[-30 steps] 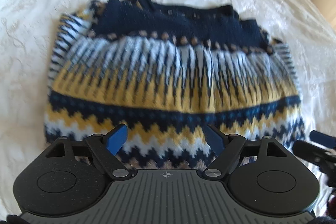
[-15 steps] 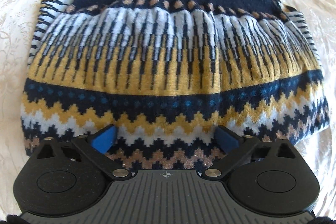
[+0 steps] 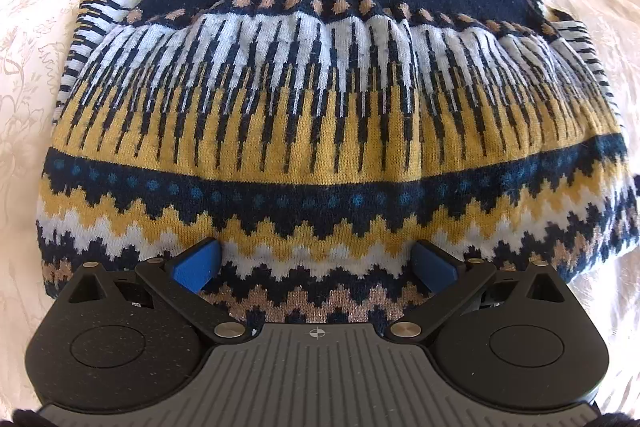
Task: Fold small clothes
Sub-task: 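Press the folded sweater flat with both open tools, then grasp the striped side edge of the folded sweater with the right tool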
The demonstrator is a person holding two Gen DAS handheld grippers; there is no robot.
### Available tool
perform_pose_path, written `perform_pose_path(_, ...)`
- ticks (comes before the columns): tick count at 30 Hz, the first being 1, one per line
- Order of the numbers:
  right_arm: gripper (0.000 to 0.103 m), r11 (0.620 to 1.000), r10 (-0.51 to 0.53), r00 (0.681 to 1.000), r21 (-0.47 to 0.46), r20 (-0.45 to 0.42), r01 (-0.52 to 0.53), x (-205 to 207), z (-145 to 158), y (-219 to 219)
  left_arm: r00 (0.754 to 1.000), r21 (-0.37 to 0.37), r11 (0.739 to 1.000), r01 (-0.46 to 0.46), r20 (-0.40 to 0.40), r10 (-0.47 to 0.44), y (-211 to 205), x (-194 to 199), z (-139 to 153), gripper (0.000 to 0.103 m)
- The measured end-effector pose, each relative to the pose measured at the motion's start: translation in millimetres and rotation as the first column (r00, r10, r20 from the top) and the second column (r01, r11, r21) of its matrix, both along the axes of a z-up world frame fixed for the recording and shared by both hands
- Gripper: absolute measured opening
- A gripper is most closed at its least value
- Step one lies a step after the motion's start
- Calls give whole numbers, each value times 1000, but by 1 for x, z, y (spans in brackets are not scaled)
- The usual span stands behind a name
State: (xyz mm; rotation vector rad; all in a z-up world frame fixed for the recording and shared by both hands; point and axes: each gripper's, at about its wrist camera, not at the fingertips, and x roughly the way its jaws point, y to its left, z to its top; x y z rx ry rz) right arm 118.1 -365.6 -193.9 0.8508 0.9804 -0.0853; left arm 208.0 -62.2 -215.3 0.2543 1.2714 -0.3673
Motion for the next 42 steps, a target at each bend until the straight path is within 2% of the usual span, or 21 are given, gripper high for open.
perform_pose_path(6,103,997,33,999,64,2,-33,35,-21,-7,1000,-4,1000,1,-13,-1,6,6,2,103)
perform_pose_path(13,103,992,98,995,74,20,-100,70,-36,-3,1000,-14,1000,-11,-12,11,8,10,6,102)
perform_pose_path(15,103,992,94,995,79,36,-97,71,-38,-3,1000,-22,999,-30,-4,30,11,10,16,98)
perform_pose_path(16,103,992,90,995,82,41,-93,70,-38,-3,999,-32,999,-43,6,44,12,11,22,89)
perform_pose_path(19,103,991,106,993,80,61,-111,67,-38,-4,997,-85,995,-60,43,64,14,18,45,89)
perform_pose_path(24,103,985,149,985,79,82,-155,67,-39,-5,993,-100,994,-44,100,54,-4,55,62,89)
perform_pose_path(28,103,982,130,989,131,74,-139,68,-40,-13,992,-82,995,-59,107,67,-24,84,55,89)
perform_pose_path(33,103,976,134,988,162,72,-144,68,-42,-19,996,-20,998,-63,61,65,-37,108,29,93)
perform_pose_path(37,103,972,134,988,181,79,-147,67,-43,-23,997,13,999,-40,67,39,-45,113,18,103)
perform_pose_path(42,103,966,141,986,205,91,-158,66,-45,-28,996,31,999,-44,75,42,-52,116,13,103)
